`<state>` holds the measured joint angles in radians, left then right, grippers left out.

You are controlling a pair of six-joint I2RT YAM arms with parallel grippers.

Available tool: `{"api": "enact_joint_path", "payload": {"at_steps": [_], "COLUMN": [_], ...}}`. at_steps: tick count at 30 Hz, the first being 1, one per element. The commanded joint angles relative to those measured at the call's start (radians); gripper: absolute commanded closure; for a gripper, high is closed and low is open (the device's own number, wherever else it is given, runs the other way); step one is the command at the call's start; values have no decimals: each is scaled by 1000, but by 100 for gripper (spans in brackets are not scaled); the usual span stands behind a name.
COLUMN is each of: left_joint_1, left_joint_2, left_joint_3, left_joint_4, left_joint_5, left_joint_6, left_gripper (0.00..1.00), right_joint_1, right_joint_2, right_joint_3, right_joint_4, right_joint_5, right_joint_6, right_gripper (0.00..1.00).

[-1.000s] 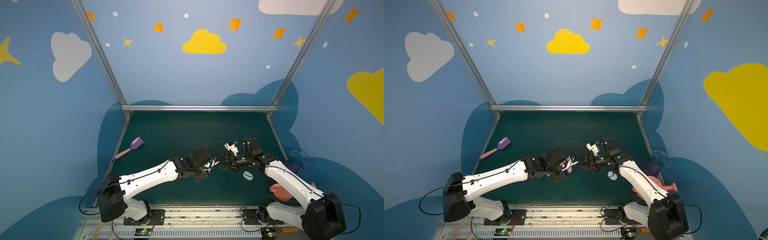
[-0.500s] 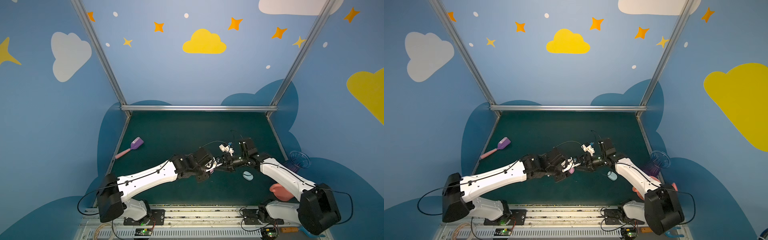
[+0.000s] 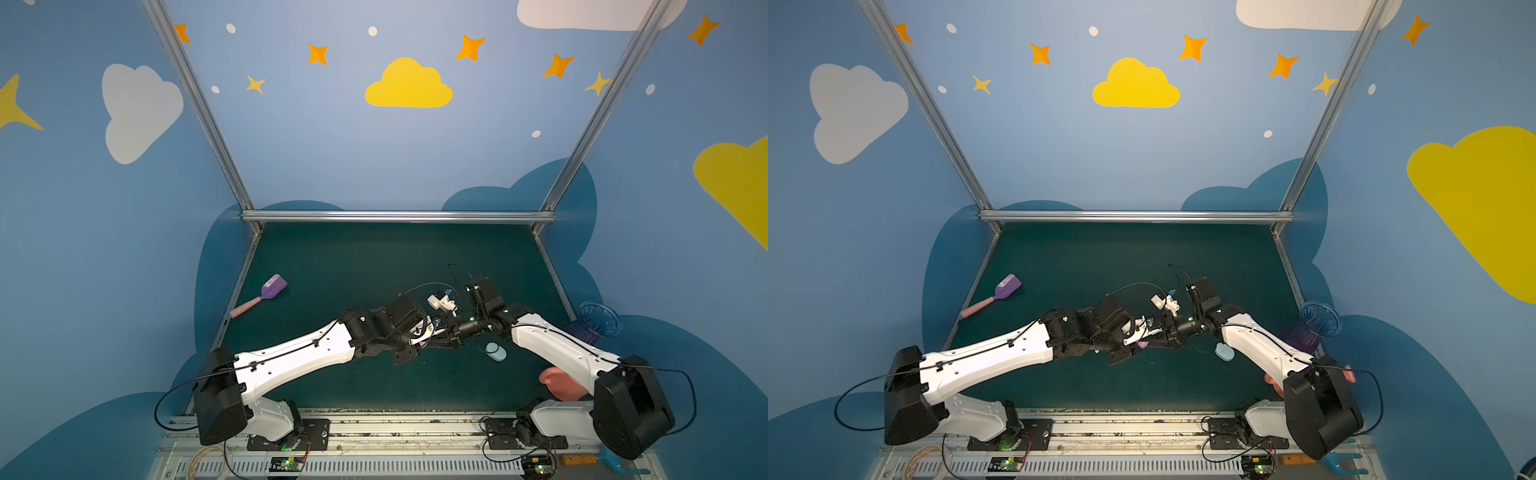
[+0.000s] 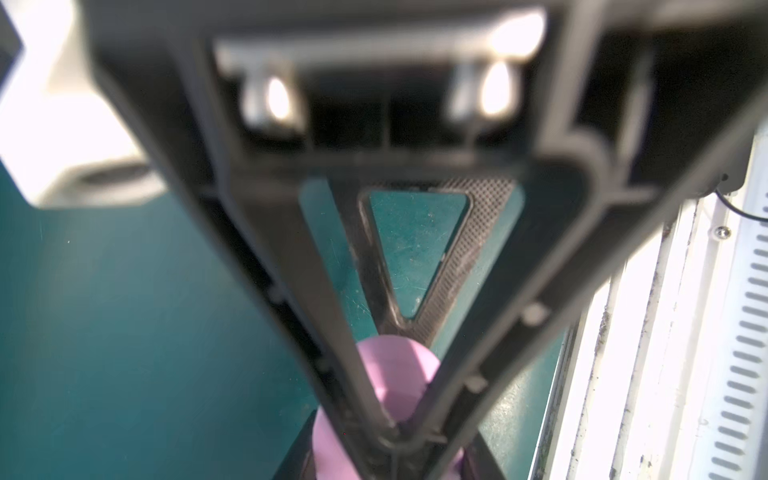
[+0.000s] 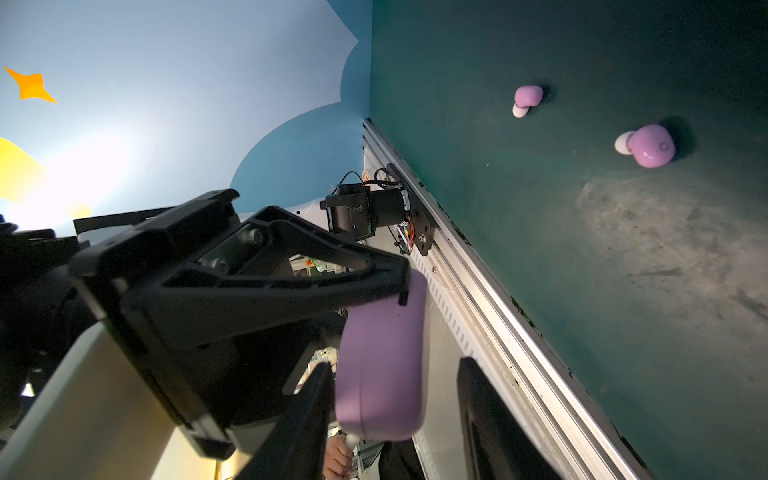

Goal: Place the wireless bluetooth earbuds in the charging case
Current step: 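Grasp the pink case with the right gripper and open the left gripper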

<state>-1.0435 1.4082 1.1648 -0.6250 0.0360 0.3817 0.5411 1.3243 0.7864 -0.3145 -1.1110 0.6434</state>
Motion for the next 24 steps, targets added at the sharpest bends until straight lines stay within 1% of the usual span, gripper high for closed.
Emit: {"api": "enact_joint_path", "payload": {"at_steps": [1,3,7,10,12,14,15,16,17,18,19,22,23,24], "left_joint_1": [-3,-3,-3,-3,-3,-3,-4,-3,-3,-3,-3,-3,-3,-3], "left_joint_2": [-8,-7,-5,-3,-2,-5,-6,-11,-15,-21,-29,-76,-96,-124], "left_joint_3": [26,26,26,26,26,29,29,27,27,23,16,-23,-43,-67], "left_joint_4": [-5,-6,-7,-10,-12,-13,-12,-12,-12,-12,-8,18,32,53], "left_joint_5": [10,14,18,21,21,18,15,6,-6,-22,-34,-66,-77,-88], "left_joint_6": [15,16,18,19,20,19,20,19,15,4,-1,-34,-53,-82], "left_gripper": [92,92,92,92,91,86,80,70,58,42,31,7,2,0], "right_joint_1": [11,13,20,23,23,23,23,22,20,13,5,-32,-46,-63], "right_joint_2": [15,23,36,38,40,40,38,37,36,32,29,17,11,2], "right_joint_3": [36,36,38,39,39,37,38,36,35,34,31,22,17,14], "right_joint_4": [3,4,11,13,12,12,11,11,11,9,9,21,28,31], "right_joint_5": [-6,-4,-3,-2,-4,-4,-2,1,6,12,20,33,36,41], "right_joint_6": [-11,-10,-5,-5,-6,-5,-5,-6,-5,-6,-6,3,7,11], "right_gripper": [56,58,68,72,76,78,78,78,78,78,78,80,81,82]}}
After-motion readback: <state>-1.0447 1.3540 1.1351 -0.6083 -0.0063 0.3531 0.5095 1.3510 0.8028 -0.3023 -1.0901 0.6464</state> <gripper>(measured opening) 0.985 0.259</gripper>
